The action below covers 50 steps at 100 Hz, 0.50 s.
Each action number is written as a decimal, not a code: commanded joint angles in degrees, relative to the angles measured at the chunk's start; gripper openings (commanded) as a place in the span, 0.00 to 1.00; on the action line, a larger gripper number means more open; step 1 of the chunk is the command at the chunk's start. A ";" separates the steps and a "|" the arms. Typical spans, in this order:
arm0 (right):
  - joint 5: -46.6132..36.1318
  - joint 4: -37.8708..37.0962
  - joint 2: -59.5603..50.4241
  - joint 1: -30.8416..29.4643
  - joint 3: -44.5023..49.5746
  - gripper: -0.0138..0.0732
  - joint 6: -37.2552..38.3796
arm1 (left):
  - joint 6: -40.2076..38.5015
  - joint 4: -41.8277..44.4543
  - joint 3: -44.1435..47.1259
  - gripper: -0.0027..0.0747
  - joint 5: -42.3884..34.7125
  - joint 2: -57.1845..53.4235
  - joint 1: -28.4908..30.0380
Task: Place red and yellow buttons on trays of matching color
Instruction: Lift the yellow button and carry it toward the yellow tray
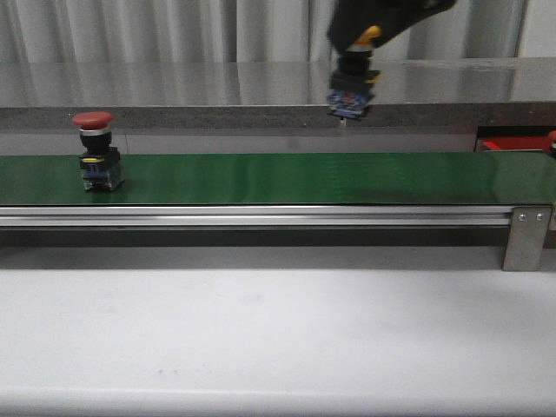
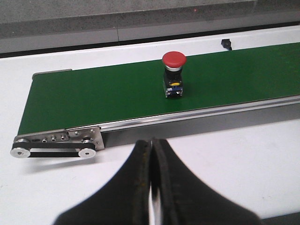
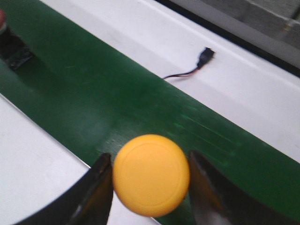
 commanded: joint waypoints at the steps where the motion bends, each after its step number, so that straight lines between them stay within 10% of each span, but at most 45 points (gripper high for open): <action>1: -4.12 0.94 -6.36 -4.13 1.87 0.38 0.24 | -0.09 -0.86 -1.50 0.01 -3.67 0.21 -0.32; 50: -4.57 0.94 -14.89 -29.95 13.77 0.38 0.24 | -0.09 -0.86 -1.50 0.01 -3.67 0.21 -0.32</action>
